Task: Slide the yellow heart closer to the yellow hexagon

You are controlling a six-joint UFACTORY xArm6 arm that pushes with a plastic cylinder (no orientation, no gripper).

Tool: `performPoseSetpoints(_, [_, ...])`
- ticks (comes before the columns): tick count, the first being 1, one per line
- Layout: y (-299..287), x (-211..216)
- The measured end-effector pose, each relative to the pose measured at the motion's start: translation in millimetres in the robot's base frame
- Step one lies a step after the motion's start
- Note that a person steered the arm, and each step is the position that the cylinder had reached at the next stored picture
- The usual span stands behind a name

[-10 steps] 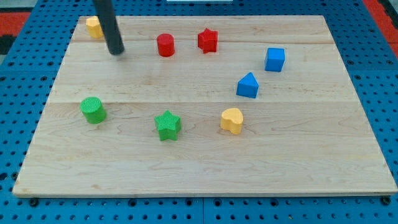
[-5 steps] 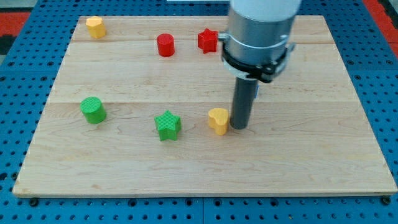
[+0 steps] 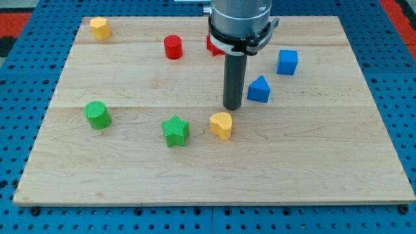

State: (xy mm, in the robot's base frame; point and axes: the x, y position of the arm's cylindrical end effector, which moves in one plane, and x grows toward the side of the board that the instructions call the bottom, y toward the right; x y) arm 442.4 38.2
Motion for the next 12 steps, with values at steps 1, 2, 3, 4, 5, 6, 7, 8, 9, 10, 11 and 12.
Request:
performPoseSetpoints(1, [0,0])
performPoseSetpoints(2, [-1,1])
performPoseSetpoints(3, [40,32])
performPoseSetpoints(4, [-2,70])
performPoseSetpoints(5, [-67,23])
performPoseSetpoints(6, [-124,-25])
performPoseSetpoints(7, [-144,-27])
performPoseSetpoints(8, [-137,-22])
performPoseSetpoints(9, [-111,-6])
performPoseSetpoints(10, [-143,-34])
performPoseSetpoints(11, [-175,-94])
performPoseSetpoints(12, [-225,-129])
